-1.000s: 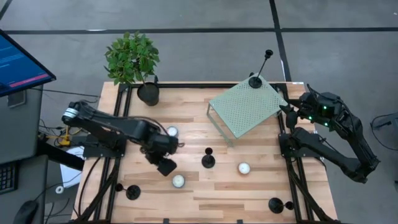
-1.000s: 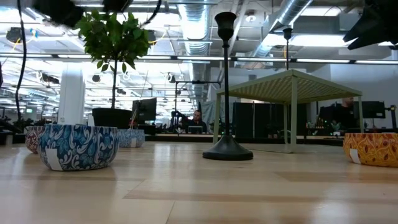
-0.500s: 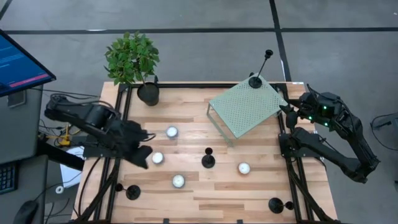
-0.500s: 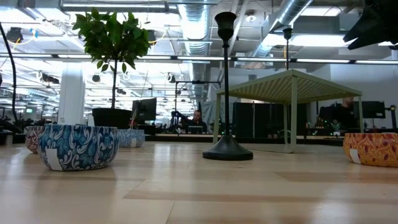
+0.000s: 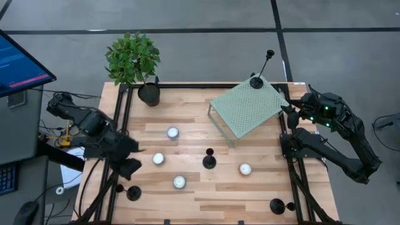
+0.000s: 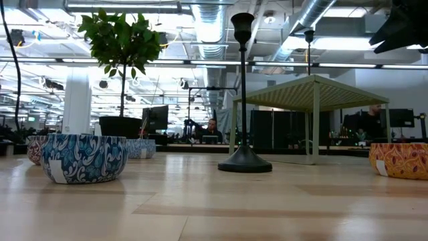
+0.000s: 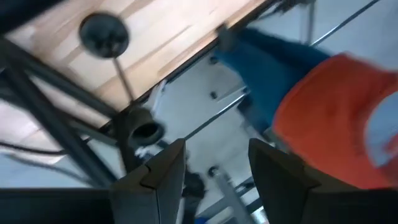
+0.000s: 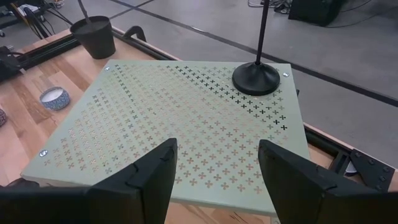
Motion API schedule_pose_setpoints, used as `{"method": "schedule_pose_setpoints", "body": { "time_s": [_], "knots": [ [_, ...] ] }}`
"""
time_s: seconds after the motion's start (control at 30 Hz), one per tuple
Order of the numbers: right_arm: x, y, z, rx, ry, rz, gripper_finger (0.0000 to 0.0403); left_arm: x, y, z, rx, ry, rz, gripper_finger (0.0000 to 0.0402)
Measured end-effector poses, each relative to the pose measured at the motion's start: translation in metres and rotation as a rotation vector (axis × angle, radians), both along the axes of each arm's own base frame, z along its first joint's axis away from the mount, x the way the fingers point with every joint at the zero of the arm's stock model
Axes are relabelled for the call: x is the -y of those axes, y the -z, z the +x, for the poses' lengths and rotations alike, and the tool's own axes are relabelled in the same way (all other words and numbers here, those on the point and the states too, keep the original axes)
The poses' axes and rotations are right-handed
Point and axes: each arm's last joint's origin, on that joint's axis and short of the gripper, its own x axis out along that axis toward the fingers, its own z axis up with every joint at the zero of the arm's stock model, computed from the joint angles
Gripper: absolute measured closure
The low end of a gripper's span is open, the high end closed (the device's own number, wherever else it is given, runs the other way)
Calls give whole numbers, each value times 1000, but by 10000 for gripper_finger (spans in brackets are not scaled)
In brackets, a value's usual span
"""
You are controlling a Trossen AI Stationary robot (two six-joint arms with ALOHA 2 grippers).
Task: Pick & Place candle stick holders
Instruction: Align the black candle holder with the other black candle holder on the shelf
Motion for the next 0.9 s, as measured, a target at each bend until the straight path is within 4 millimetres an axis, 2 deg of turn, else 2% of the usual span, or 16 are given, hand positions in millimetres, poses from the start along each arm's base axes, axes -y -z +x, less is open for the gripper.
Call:
{"method": "schedule_pose_setpoints", "body": {
  "time_s": [0.27, 0.63, 0.9],
  "knots": [
    [0, 0, 0, -6, -2, -5, 186, 9, 3, -12, -17, 63, 66, 236],
    [0, 0, 0, -6, -3, -6, 186, 39, 12, -9, -69, 189, 117, 238],
    [0, 0, 0, -6, -3, -5, 186, 47, 8, -3, -50, 143, 84, 238]
  ]
}}
